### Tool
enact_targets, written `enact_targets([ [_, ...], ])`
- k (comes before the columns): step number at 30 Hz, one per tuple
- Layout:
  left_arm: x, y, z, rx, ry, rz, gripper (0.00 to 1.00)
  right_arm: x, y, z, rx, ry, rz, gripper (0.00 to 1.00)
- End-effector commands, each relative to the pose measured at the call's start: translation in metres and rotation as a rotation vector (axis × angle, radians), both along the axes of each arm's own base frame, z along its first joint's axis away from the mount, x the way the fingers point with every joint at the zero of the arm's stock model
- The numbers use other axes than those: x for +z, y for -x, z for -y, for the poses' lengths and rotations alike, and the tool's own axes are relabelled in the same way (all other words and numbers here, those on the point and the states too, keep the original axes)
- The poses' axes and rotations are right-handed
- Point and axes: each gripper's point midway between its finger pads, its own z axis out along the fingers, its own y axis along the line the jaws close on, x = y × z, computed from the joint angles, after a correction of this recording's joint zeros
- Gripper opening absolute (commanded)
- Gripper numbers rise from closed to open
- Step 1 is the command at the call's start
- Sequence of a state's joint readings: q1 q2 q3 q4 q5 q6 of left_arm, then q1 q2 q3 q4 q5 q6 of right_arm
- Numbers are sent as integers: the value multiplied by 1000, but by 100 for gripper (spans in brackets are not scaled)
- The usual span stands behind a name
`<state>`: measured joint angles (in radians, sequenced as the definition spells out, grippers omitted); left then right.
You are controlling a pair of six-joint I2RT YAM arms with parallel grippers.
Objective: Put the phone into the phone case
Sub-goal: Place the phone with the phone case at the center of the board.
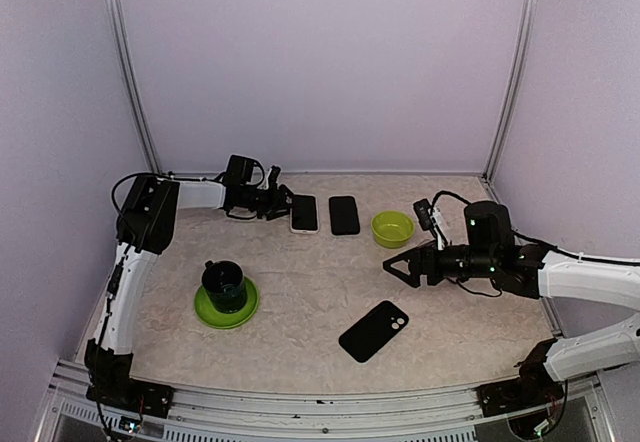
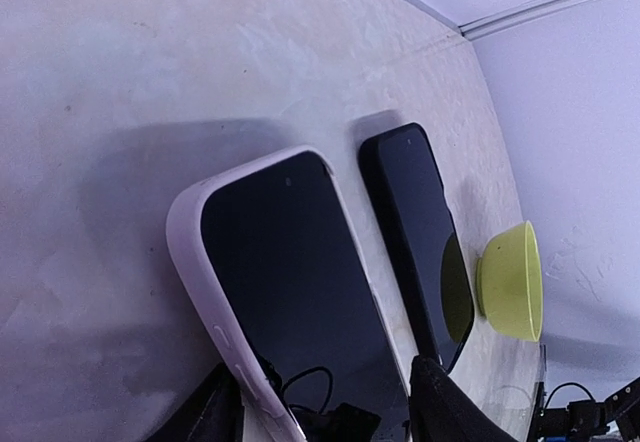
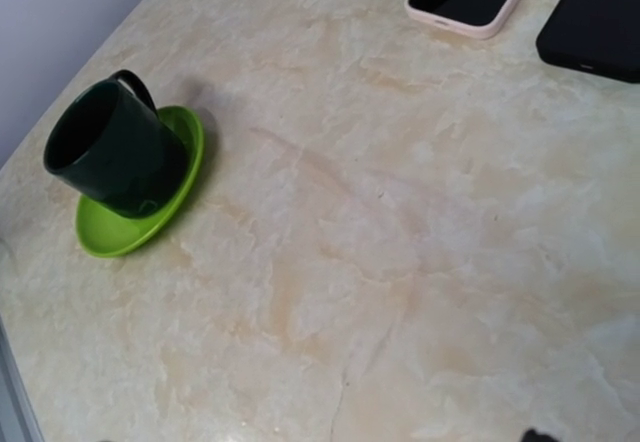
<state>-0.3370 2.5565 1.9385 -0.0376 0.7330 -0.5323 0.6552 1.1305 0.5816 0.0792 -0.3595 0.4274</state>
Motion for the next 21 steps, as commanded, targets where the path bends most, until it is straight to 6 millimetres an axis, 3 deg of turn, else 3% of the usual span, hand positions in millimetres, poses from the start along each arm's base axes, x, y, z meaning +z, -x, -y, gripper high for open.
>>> enact_targets([
  [1, 21, 1, -12, 63, -39, 23, 56, 2, -5, 9, -38, 20, 27, 86],
  [7, 31, -4, -15, 68, -59, 50, 63, 6, -10, 15, -70, 57, 52, 87],
  [12, 8, -2, -10, 42, -76, 4, 63, 7, -9, 16, -69, 52, 52, 86],
  [18, 8, 4, 3, 17, -82, 10, 63, 8, -8, 17, -74, 49, 48, 86],
  [21, 1, 1, -1, 42, -109, 4, 63, 9, -8, 16, -74, 45, 46, 86],
])
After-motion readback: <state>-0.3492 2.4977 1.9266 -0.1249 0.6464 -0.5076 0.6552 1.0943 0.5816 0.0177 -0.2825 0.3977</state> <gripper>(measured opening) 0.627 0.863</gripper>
